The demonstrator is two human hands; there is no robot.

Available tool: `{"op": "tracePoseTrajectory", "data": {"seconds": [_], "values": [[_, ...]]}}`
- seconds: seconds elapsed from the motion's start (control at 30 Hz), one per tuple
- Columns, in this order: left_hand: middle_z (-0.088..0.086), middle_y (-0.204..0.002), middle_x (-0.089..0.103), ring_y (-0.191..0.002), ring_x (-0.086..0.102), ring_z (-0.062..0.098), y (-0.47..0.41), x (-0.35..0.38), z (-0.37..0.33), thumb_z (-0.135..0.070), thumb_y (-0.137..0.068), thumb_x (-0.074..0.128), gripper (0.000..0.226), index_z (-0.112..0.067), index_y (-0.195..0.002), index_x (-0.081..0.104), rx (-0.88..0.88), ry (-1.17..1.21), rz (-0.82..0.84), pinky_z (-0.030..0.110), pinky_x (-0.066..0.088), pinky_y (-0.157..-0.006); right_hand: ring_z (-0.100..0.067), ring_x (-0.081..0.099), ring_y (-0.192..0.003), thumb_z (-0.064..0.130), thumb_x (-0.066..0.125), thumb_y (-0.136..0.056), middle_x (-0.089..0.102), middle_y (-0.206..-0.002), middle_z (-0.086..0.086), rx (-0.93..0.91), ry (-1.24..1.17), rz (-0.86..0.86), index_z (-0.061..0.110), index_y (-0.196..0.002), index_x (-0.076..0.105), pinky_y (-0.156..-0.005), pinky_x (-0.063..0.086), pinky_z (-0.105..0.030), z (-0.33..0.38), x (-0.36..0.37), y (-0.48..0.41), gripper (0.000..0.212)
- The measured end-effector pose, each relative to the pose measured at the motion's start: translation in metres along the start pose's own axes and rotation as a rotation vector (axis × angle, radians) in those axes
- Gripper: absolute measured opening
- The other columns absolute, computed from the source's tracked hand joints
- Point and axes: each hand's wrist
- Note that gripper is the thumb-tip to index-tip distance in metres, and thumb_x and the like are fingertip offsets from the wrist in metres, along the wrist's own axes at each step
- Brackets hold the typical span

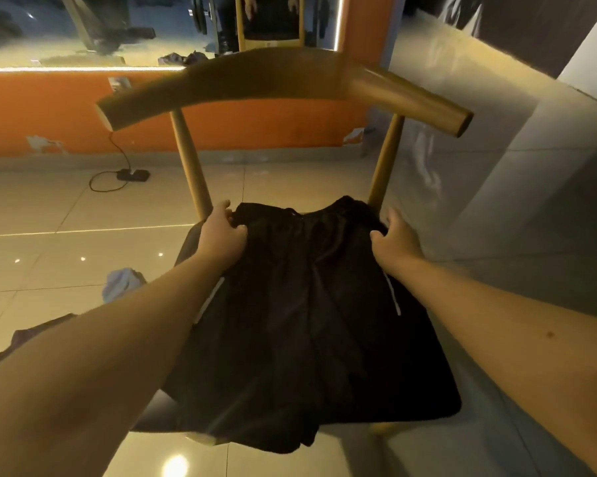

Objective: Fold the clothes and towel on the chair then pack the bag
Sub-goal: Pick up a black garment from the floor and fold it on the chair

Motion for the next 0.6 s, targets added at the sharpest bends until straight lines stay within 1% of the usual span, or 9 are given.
{"op": "tracePoseTrajectory", "data": {"seconds": [0.07, 0.17, 0.27, 0.33, 0.37, 0.43, 0.5, 0.53, 0.6], "values": [[0.005, -0.146, 0.055, -0.138, 0.050, 0.020, 0.036, 0.001, 0.005, -0.006, -0.096, 0.062, 0.060, -0.019, -0.152, 0.042, 0.094, -0.038, -0.017, 0.042, 0.041, -0.117, -0.028, 0.042, -0.142, 0.015, 0.048, -0.103, 0.040, -0.157, -0.007, 0.065, -0.043, -0.083, 0.018, -0.157, 0.030, -0.112, 0.038, -0.040, -0.013, -0.009, 0.020, 0.057], [0.000, -0.139, 0.057, -0.131, 0.054, 0.017, 0.091, 0.008, 0.014, -0.009, -0.095, 0.065, 0.046, -0.021, -0.139, 0.056, 0.200, -0.196, -0.005, 0.038, 0.043, -0.115, -0.027, 0.050, -0.133, 0.015, 0.053, -0.099, 0.050, -0.147, -0.007, 0.177, -0.083, -0.152, 0.018, -0.148, 0.041, -0.109, 0.044, -0.043, -0.044, -0.017, 0.050, 0.050], [-0.004, -0.132, 0.058, -0.125, 0.053, 0.014, 0.133, 0.022, 0.027, -0.017, -0.095, 0.067, 0.030, -0.021, -0.124, 0.067, 0.275, -0.299, -0.006, 0.033, 0.041, -0.110, -0.029, 0.056, -0.122, 0.026, 0.059, -0.093, 0.057, -0.135, -0.008, 0.286, -0.085, -0.171, 0.019, -0.138, 0.048, -0.103, 0.049, -0.050, -0.068, -0.020, 0.076, 0.047], [-0.005, -0.127, 0.058, -0.120, 0.050, 0.013, 0.158, 0.031, 0.033, -0.022, -0.095, 0.068, 0.024, -0.023, -0.118, 0.070, 0.309, -0.352, -0.034, 0.031, 0.039, -0.107, -0.032, 0.056, -0.118, 0.038, 0.063, -0.088, 0.057, -0.132, -0.009, 0.363, -0.091, -0.155, 0.018, -0.134, 0.049, -0.100, 0.050, -0.051, -0.079, -0.021, 0.092, 0.052], [-0.005, -0.125, 0.058, -0.118, 0.049, 0.013, 0.170, 0.034, 0.034, -0.024, -0.096, 0.067, 0.022, -0.024, -0.117, 0.070, 0.310, -0.362, -0.053, 0.031, 0.037, -0.105, -0.033, 0.055, -0.119, 0.040, 0.066, -0.086, 0.056, -0.132, -0.010, 0.397, -0.090, -0.143, 0.016, -0.135, 0.048, -0.100, 0.050, -0.051, -0.082, -0.021, 0.100, 0.057], [-0.005, -0.123, 0.058, -0.116, 0.046, 0.013, 0.195, 0.039, 0.034, -0.026, -0.097, 0.065, 0.020, -0.025, -0.117, 0.070, 0.294, -0.364, -0.084, 0.030, 0.036, -0.103, -0.035, 0.055, -0.119, 0.040, 0.070, -0.086, 0.055, -0.131, -0.013, 0.442, -0.079, -0.138, 0.012, -0.131, 0.049, -0.098, 0.051, -0.052, -0.085, -0.020, 0.120, 0.058], [-0.005, -0.126, 0.057, -0.118, 0.045, 0.012, 0.220, 0.044, 0.032, -0.029, -0.099, 0.061, 0.023, -0.026, -0.121, 0.068, 0.284, -0.364, -0.098, 0.031, 0.035, -0.103, -0.036, 0.055, -0.117, 0.038, 0.072, -0.086, 0.056, -0.127, -0.014, 0.454, -0.077, -0.152, 0.009, -0.124, 0.050, -0.097, 0.051, -0.054, -0.082, -0.019, 0.140, 0.052], [-0.006, -0.130, 0.056, -0.121, 0.044, 0.013, 0.231, 0.047, 0.031, -0.030, -0.101, 0.058, 0.025, -0.026, -0.124, 0.067, 0.284, -0.370, -0.087, 0.032, 0.035, -0.105, -0.037, 0.056, -0.116, 0.035, 0.073, -0.088, 0.055, -0.127, -0.015, 0.456, -0.098, -0.154, 0.009, -0.122, 0.049, -0.098, 0.051, -0.053, -0.080, -0.017, 0.147, 0.049], [-0.006, -0.141, 0.053, -0.133, 0.040, 0.015, 0.245, 0.051, 0.030, -0.033, -0.104, 0.051, 0.032, -0.026, -0.134, 0.062, 0.270, -0.388, -0.031, 0.036, 0.033, -0.113, -0.037, 0.058, -0.113, 0.027, 0.072, -0.090, 0.054, -0.130, -0.016, 0.487, -0.227, -0.141, 0.008, -0.124, 0.047, -0.095, 0.053, -0.050, -0.067, -0.016, 0.158, 0.046]]}}
Point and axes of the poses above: each hand's wrist, its own y-axis away from the middle knuckle, its own x-axis out of the palm, z = x × y
